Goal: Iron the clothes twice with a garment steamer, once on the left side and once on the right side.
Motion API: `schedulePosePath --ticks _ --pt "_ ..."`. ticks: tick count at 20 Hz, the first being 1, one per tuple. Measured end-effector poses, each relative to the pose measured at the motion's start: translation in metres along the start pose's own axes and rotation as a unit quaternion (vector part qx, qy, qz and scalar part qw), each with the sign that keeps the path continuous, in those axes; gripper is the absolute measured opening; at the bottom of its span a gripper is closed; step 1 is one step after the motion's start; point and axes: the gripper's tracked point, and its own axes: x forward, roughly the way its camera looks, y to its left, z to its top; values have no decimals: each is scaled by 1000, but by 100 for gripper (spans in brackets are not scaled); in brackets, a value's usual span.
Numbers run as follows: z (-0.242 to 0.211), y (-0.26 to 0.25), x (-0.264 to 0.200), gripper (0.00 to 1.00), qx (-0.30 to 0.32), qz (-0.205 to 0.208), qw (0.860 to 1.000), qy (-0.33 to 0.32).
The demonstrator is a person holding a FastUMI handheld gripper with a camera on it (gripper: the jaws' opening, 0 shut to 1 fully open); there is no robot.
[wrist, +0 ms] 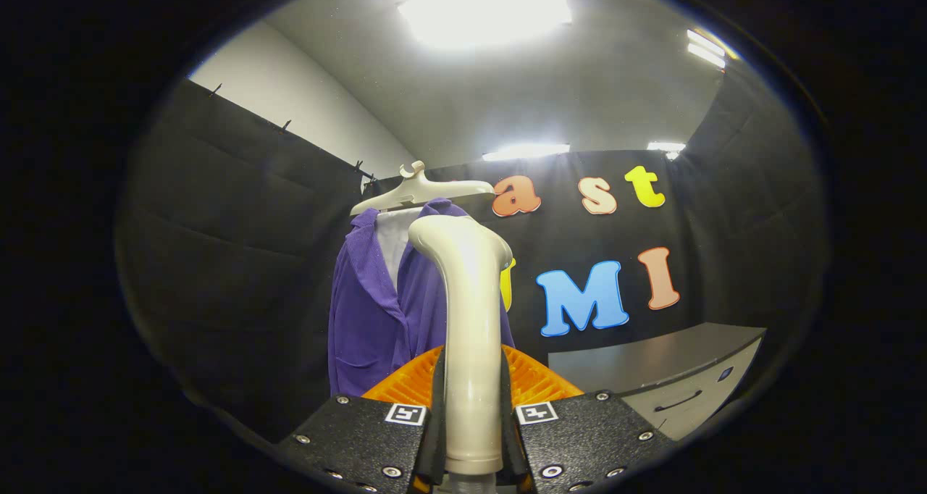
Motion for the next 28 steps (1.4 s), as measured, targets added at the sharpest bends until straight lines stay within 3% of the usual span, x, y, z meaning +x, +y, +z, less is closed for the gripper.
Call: schedulePosePath --ticks 8,14,20,28 --pt "38 38 97 31 12 15 1000 -18" --pt "13 61 143 31 17 18 1000 16" --pt "-46 72 132 32 -11 28 997 65" --pt "-129 65 84 32 -3 23 990 138"
